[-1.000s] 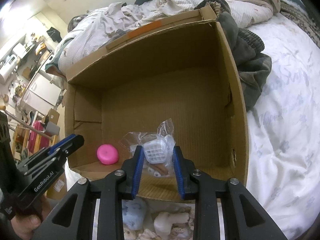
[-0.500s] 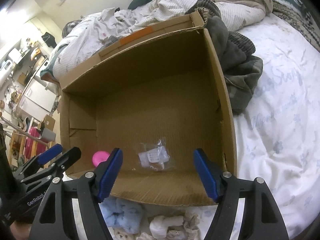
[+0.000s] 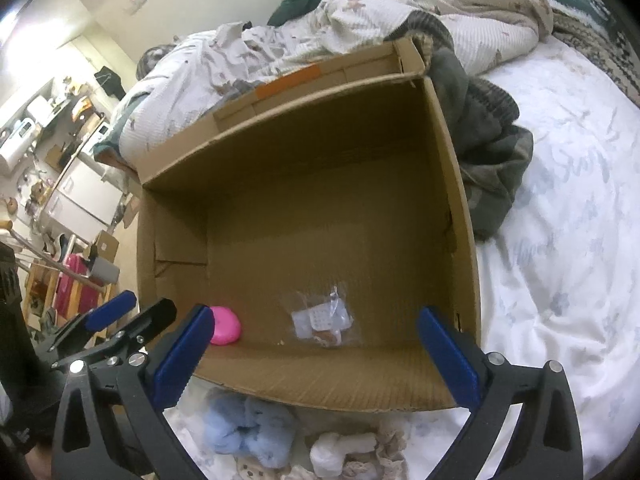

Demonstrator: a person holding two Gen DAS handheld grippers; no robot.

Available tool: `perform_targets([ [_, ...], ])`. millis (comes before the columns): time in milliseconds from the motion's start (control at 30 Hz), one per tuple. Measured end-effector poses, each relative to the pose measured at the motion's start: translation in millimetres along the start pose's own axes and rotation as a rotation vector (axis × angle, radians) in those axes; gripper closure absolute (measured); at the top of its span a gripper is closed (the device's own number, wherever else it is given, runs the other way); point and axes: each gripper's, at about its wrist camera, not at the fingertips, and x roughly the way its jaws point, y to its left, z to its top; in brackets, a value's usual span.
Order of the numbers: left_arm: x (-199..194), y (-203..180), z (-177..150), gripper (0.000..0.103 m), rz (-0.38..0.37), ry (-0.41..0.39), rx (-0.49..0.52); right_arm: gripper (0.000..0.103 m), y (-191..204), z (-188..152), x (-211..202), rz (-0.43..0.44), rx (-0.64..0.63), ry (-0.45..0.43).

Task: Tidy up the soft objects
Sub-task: 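Open the left gripper to drop the pink toy into the box, then withdraw both grippers from the box back toward the remaining items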

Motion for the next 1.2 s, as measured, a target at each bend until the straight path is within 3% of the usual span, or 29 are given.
perform_targets([
  [367,-20.8,9.2,-5.8,0.03,0.012,-0.041,-0.021,0.0,5.1,-7.7,-13.7,-0.05,-0.005,-0.023],
  [567,-32.2,14.2,-16.1,0.03,0.025,-0.027,-0.026,0.0,7.6,-19.4,-31.5,-0.128,0.01,-0.063],
  [900,-62.3,19.2,-41.4,0.03,0.017,-0.047,-0.043,0.0,13.2,-46.9,-44.3,-0.22,0.069,-0.006],
  [1200,-80.2,23.3,-69.0,0.03,0.028,-0.045,-0.032,0.0,21.5,-71.6,-54.8,-0.187,0.037,0.022],
])
